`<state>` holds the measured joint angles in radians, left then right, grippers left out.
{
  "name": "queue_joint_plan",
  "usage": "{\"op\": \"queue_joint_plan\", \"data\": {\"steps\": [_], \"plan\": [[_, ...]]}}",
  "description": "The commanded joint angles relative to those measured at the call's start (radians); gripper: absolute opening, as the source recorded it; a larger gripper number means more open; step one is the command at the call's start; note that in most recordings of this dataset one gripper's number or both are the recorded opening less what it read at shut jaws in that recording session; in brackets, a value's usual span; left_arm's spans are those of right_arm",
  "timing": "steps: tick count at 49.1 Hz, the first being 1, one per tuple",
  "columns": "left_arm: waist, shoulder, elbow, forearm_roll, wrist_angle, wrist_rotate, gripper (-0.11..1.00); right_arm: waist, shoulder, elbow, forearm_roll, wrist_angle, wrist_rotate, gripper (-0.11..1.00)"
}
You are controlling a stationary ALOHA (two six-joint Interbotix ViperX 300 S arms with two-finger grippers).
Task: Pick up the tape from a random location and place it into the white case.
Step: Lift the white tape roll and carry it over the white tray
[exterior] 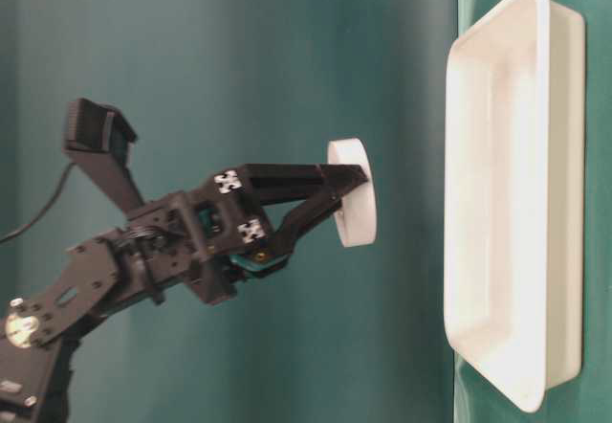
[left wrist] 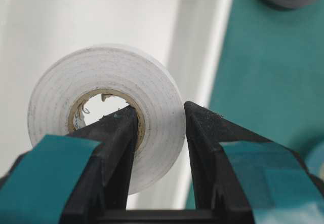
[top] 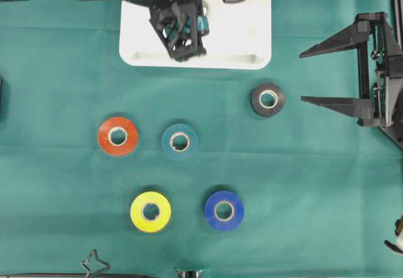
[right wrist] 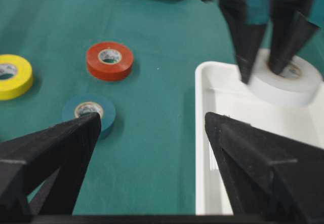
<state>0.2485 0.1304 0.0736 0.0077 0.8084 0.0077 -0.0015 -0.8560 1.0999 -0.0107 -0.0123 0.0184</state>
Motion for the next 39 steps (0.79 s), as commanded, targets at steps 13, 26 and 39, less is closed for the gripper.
{"op": "queue_joint_plan", "data": {"steps": [13,26,39], "plan": [[0.063,0.000,-0.048,0.005,-0.014,0.017,0.25,0.003,0.005,-0.029,-0.002,-0.003,-0.002,0.93],[0.063,0.000,-0.048,0.003,-0.009,0.017,0.25,0.003,0.003,-0.029,-0.002,0.000,-0.002,0.93],[0.063,0.000,-0.049,0.003,-0.008,0.017,0.25,0.003,0.003,-0.031,-0.002,0.000,-0.002,0.93]]}}
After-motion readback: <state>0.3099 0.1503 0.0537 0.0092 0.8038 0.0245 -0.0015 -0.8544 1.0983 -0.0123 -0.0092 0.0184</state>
